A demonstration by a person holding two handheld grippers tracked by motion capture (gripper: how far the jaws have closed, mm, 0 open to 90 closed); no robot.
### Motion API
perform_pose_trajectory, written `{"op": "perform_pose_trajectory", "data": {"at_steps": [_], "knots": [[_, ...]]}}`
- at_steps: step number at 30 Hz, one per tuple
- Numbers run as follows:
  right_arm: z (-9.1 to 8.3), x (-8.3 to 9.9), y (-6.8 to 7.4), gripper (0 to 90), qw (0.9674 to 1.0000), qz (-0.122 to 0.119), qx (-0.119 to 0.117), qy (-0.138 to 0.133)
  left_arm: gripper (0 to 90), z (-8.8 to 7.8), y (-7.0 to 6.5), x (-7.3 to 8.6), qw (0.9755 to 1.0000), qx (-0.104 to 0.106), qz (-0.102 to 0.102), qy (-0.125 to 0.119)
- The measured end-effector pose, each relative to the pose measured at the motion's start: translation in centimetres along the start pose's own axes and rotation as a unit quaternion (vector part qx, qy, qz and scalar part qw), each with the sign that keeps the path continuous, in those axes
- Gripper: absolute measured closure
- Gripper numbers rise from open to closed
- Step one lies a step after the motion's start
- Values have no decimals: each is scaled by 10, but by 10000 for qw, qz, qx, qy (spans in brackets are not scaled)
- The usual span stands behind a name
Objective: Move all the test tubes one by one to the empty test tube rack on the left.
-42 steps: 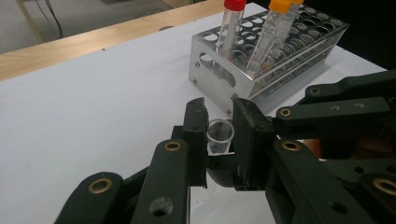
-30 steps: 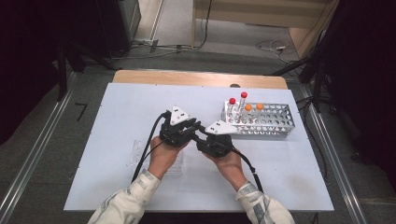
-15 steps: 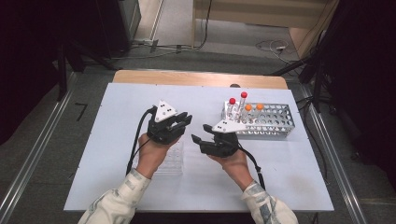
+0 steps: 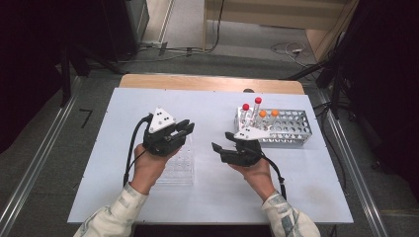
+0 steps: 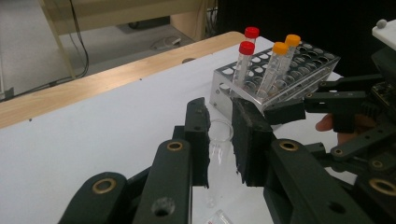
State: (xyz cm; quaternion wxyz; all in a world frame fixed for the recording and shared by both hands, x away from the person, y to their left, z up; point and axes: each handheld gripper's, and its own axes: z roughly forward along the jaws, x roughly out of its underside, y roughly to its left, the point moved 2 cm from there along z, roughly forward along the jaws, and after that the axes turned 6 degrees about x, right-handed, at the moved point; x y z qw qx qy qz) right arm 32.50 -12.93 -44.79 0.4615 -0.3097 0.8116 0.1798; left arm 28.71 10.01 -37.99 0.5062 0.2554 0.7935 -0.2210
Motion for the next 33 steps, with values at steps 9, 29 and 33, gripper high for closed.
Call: {"op": "perform_pose_trajectory", "data": {"at_steps": [9, 29, 33], "knots": [[-1, 1, -4, 351, 10000, 54, 40, -32, 775, -12, -2, 12, 10000, 63, -38, 29], [0, 4, -6, 353, 9999, 89, 50, 12, 774, 5, -5, 46, 9991, 31, -31, 433], [0, 4, -6, 353, 9999, 84, 53, 14, 774, 10, -5, 52, 9985, 6, -16, 546]]}}
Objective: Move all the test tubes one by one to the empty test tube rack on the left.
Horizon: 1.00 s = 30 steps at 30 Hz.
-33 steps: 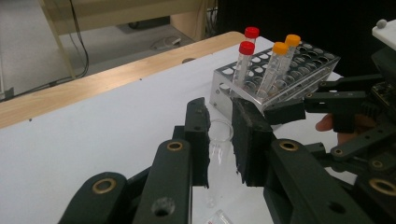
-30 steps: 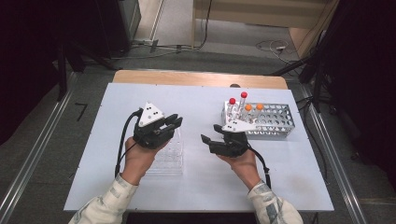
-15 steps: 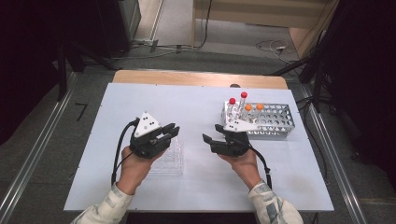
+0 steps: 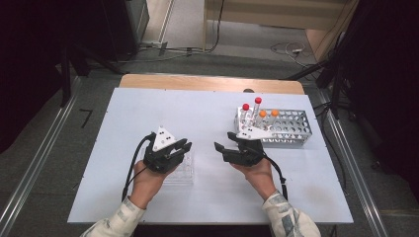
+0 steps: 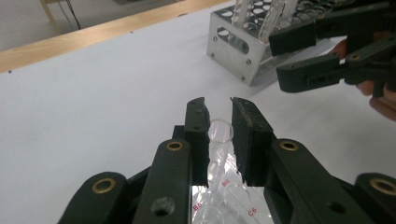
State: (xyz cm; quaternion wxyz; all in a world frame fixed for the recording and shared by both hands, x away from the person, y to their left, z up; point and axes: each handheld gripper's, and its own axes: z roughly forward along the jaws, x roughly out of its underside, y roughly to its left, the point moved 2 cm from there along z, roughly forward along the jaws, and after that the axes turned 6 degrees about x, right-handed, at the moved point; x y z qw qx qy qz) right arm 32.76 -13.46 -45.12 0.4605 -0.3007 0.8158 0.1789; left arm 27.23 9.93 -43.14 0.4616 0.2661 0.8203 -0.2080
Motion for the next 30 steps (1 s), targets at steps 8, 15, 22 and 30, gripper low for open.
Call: {"op": "perform_pose_trajectory", "data": {"at_steps": [8, 15, 22, 30], "knots": [[0, 1, 0, 353, 10000, 8, 12, 18, 759, 7, 2, 7, 9999, 45, -106, 93], [1, 1, -1, 353, 10000, -13, 33, 21, 693, 2, 5, 4, 9997, 116, -208, -86], [-5, -1, -10, 355, 9997, 39, 250, -75, 288, -3, 9, 1, 9984, -56, -460, -324], [-17, -2, -31, 360, 9979, 242, 581, -178, 172, -4, 16, 1, 9972, -280, -602, -352]]}}
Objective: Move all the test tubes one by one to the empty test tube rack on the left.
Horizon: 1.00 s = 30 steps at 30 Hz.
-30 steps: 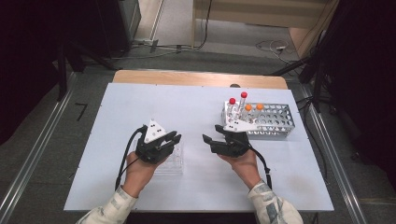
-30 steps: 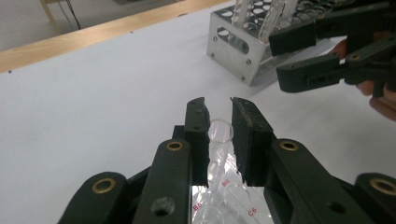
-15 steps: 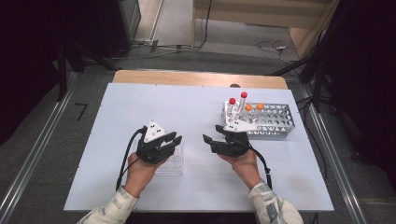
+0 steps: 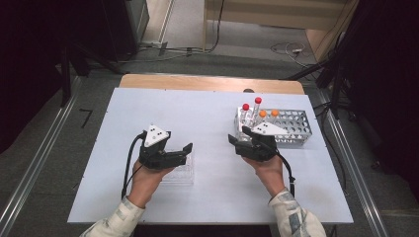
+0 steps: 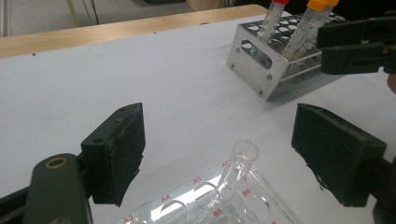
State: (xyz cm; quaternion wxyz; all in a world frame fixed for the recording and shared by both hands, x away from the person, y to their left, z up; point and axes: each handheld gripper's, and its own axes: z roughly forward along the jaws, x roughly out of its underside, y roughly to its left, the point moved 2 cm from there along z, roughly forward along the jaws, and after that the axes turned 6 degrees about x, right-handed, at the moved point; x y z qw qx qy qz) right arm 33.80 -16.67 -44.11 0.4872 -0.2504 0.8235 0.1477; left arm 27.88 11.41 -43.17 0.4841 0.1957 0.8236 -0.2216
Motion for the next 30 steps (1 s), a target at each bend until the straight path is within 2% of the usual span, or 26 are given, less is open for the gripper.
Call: {"op": "perform_pose_trajectory", "data": {"at_steps": [10, 19, 22, 30], "knots": [[-6, 0, -20, 361, 9993, 149, 326, -54, 129, -1, 4, 0, 10000, -19, -73, 4], [6, 5, -30, 390, 9982, 246, 555, -24, 128, 0, 4, 0, 10000, -23, -49, 18], [12, 8, -33, 427, 9972, 253, 697, -29, 126, 1, 4, 0, 10000, -25, -51, 27], [27, 14, -35, 578, 9960, 244, 853, -125, 127, 1, 4, 1, 10000, -42, -37, 61]]}}
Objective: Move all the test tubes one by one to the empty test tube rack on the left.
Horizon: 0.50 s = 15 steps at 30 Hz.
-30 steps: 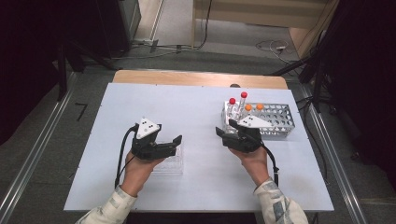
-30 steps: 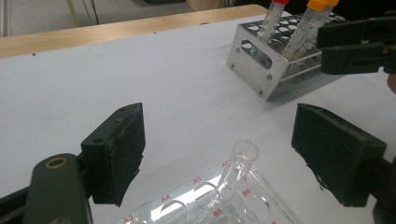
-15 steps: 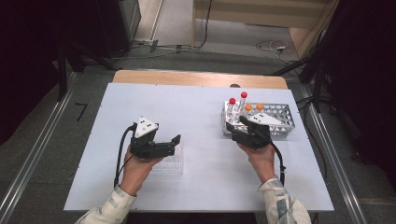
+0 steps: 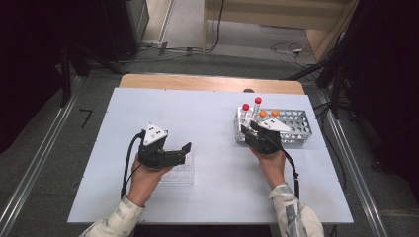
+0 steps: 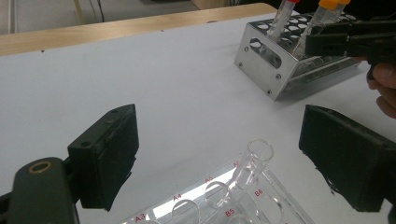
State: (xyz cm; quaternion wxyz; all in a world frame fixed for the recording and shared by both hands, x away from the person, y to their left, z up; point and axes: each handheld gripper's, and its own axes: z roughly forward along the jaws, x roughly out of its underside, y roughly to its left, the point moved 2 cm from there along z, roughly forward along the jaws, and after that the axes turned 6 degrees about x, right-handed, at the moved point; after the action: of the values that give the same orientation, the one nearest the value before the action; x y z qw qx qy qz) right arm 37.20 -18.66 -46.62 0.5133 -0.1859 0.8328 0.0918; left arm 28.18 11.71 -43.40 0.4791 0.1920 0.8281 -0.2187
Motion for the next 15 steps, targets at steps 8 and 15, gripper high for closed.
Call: {"op": "perform_pose_trajectory", "data": {"at_steps": [8, 15], "knots": [[6, 1, 0, 653, 10000, 38, -3, -68, 127, 0, 1, 0, 10000, -14, -18, 8], [8, 2, 0, 719, 10000, 31, 37, -46, 127, 1, 1, 1, 10000, -15, -11, 24]]}}
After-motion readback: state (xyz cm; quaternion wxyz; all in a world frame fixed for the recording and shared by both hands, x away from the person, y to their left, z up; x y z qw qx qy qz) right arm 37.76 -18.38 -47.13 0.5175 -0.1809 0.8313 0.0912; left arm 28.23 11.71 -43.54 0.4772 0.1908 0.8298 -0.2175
